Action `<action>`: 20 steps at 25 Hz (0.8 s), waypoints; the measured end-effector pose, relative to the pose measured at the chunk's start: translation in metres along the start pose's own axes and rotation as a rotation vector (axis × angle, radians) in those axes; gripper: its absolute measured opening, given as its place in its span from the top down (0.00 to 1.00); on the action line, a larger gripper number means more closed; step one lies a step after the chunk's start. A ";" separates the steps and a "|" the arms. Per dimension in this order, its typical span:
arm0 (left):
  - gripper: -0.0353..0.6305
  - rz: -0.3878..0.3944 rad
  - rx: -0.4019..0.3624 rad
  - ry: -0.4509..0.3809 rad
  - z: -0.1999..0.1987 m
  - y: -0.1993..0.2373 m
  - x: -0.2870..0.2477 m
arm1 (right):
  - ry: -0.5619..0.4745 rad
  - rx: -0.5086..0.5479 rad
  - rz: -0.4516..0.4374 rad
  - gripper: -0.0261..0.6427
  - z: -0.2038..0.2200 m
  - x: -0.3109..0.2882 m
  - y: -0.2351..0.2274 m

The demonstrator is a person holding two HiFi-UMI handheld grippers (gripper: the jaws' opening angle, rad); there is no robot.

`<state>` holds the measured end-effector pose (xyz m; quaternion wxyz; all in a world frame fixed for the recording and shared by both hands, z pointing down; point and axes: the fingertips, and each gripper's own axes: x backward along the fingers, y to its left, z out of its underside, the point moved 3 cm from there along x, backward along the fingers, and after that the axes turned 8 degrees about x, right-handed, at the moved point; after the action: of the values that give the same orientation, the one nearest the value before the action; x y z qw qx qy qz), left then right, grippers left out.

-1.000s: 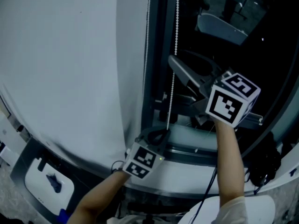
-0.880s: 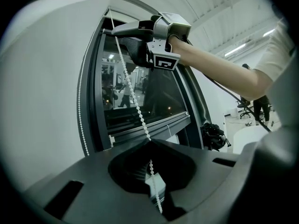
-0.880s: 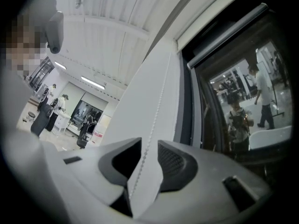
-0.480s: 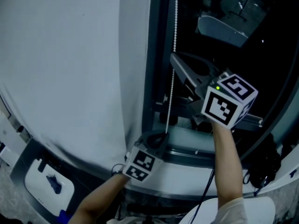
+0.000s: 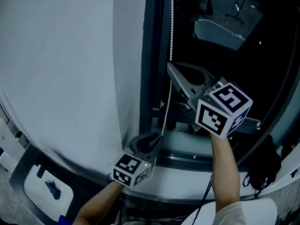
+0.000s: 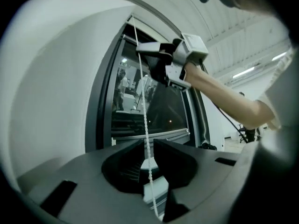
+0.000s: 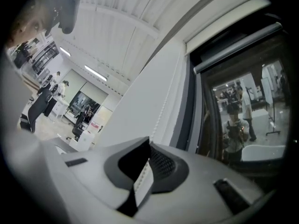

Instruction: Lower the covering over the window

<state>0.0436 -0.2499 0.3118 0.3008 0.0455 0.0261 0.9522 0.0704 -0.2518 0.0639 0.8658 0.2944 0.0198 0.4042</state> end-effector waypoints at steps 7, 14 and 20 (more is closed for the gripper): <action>0.85 0.014 0.036 -0.200 -0.078 -0.002 0.025 | 0.091 -0.013 -0.035 0.95 0.049 0.000 0.023; 0.85 -0.005 -0.014 -0.270 -0.131 0.000 0.023 | 0.207 -0.027 -0.068 0.95 0.116 0.008 0.057; 0.85 -0.019 -0.061 -0.262 -0.155 0.002 0.000 | 0.264 -0.051 -0.092 0.95 0.152 0.022 0.078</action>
<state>0.0271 -0.2548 0.1579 0.3120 0.1600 -0.0417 0.9356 0.0731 -0.2724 0.2347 0.8806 0.2151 0.1368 0.3996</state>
